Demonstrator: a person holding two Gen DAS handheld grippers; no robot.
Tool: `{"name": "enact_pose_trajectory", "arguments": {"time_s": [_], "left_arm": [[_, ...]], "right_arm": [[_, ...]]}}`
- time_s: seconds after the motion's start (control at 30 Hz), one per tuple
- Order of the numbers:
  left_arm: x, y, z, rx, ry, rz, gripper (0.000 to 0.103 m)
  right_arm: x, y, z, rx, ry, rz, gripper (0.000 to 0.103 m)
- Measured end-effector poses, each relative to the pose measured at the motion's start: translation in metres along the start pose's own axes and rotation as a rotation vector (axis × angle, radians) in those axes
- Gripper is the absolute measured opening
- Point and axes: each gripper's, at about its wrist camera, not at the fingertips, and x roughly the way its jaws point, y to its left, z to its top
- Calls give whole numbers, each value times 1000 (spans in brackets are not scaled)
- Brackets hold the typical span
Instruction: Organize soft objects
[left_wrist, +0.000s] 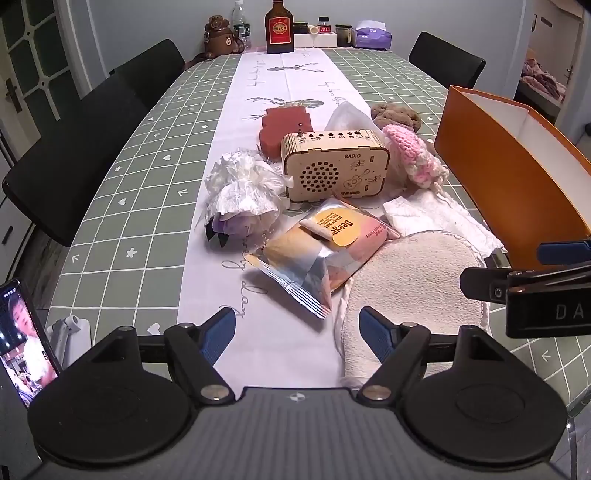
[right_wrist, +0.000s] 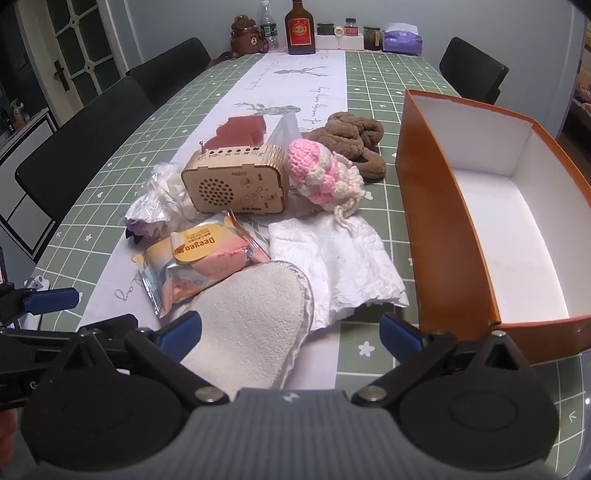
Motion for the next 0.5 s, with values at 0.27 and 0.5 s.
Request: {"name": "enact_pose_trajectory", "arguments": {"time_s": [0.27,0.5], "left_arm": [[2,0,-1,-6,0,-3,90],[2,0,0,-4,1,-9,90]], "right_arm": [[0,1,-1,10,2,10,100],[2,0,-2,19,9,15,100]]}}
